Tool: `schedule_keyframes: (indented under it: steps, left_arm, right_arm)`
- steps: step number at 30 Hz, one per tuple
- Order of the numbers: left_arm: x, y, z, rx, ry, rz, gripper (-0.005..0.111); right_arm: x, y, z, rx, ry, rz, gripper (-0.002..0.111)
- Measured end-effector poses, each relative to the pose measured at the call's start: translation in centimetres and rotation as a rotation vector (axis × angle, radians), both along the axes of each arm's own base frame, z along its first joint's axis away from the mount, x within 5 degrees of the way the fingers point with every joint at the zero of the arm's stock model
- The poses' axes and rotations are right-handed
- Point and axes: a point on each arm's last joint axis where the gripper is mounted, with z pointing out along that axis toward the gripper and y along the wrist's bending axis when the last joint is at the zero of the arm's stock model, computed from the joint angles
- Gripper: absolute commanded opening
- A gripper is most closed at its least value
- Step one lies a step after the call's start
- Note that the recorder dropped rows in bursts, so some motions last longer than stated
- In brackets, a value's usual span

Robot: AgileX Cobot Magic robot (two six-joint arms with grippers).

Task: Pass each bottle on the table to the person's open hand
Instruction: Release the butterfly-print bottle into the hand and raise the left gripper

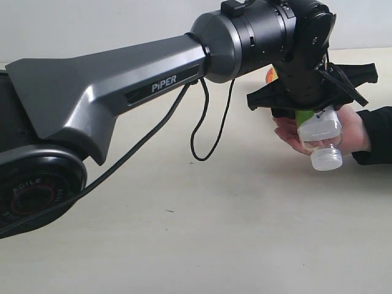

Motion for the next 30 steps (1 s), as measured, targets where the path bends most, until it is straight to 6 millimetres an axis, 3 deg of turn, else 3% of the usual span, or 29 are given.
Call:
schedule_keyframes:
  steps: [5,20,23,30]
  left_arm:
    - [0.0,0.1,-0.1,0.011,0.007,0.001,0.09]
    - [-0.3,0.2,0.1,0.049,-0.016,-0.088,0.092]
    - [-0.5,0.4,1.4,0.047,-0.038,-0.126,0.092]
    - [-1.4,1.8,6.5,0.04,-0.116,-0.226,0.091]
  right_arm:
    - [0.0,0.0,0.0,0.0,0.0,0.0,0.0]
    - [0.0,0.0,0.0,0.0,0.0,0.0,0.0]
    - [0.0,0.0,0.0,0.0,0.0,0.0,0.0]
    - [0.0,0.0,0.0,0.0,0.0,0.0,0.0]
